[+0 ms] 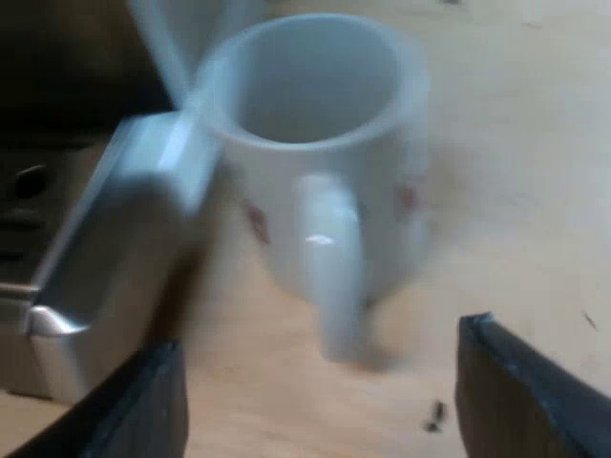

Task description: Place mug into machine

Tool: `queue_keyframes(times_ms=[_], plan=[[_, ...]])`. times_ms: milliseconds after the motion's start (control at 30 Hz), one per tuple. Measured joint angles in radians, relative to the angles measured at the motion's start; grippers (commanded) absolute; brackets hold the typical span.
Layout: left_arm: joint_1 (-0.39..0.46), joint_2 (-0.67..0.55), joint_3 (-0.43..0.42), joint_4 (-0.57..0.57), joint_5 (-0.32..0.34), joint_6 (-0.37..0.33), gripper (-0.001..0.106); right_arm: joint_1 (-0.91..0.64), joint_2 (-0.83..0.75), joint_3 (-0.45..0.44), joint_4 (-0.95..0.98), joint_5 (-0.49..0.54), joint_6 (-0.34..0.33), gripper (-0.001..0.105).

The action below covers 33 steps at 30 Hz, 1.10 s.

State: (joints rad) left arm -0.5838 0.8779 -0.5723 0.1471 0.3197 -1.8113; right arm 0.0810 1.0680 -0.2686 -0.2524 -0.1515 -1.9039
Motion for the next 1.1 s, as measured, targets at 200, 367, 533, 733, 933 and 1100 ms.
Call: queue_keyframes(times_ms=[200, 367, 533, 733, 933, 1100], plan=[[0.000, 0.000, 0.000, 0.000, 0.000, 0.000, 0.066, 0.119, 0.127, 0.000, -0.158, 0.158, 0.053, 0.062], [0.000, 0.000, 0.000, 0.000, 0.000, 0.000, 0.066, 0.122, 0.214, 0.000, -0.266, 0.252, 0.089, 0.062], [0.000, 0.000, 0.000, 0.000, 0.007, 0.000, 0.066, 0.122, 0.286, 0.000, -0.340, 0.304, 0.110, 0.062], [0.000, 0.000, 0.000, 0.000, 0.007, 0.000, 0.066, 0.122, 0.392, -0.017, -0.394, 0.305, 0.110, 0.062], [0.000, 0.000, 0.000, 0.000, 0.007, 0.000, 0.066, 0.122, 0.491, -0.077, -0.413, 0.305, 0.113, 0.062], [0.000, 0.000, 0.000, 0.004, 0.007, 0.000, 0.066, 0.122, 0.543, -0.136, -0.420, 0.305, 0.117, 0.062]])
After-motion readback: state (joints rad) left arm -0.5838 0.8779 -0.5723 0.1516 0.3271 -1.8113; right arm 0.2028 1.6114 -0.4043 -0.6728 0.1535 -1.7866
